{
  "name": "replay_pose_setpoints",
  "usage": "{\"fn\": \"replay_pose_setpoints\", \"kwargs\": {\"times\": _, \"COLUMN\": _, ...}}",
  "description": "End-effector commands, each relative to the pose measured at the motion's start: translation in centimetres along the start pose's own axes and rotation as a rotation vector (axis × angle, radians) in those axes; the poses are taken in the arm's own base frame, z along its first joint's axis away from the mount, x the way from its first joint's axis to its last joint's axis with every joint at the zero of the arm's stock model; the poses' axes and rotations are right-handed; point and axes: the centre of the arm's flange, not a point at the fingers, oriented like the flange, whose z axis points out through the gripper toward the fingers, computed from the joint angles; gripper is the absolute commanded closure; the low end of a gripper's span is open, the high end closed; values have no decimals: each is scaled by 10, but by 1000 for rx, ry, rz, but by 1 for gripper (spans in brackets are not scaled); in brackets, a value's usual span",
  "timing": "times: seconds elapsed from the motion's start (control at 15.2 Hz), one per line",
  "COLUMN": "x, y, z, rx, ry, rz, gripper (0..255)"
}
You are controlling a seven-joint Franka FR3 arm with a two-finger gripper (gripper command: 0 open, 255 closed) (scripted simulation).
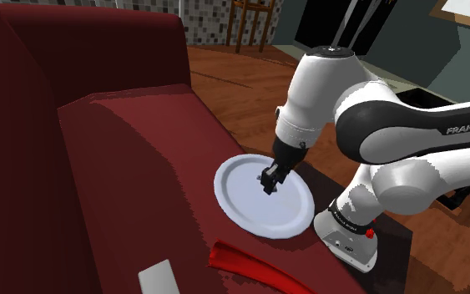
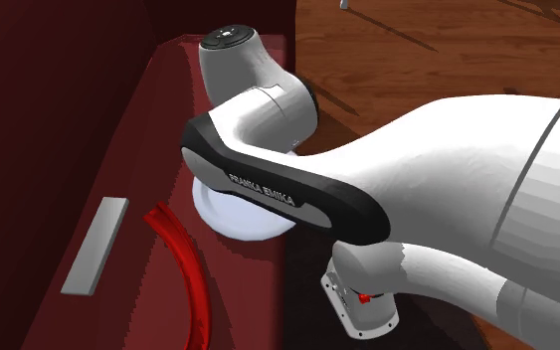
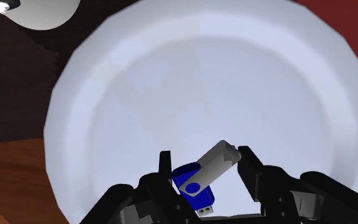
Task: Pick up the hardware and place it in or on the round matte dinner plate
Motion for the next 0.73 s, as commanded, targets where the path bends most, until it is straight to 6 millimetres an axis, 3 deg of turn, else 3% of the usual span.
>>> {"fn": "replay_pose_setpoints", "kwargs": {"times": 0.0, "x": 0, "y": 0, "z": 10, "rx": 0, "ry": 0, "rz": 0, "gripper": 255}}
{"fn": "replay_pose_setpoints", "kwargs": {"times": 0.13, "x": 0, "y": -1, "z": 21, "rx": 0, "ry": 0, "rz": 0, "gripper": 255}}
{"fn": "replay_pose_setpoints", "kwargs": {"times": 0.66, "x": 0, "y": -1, "z": 21, "rx": 0, "ry": 0, "rz": 0, "gripper": 255}}
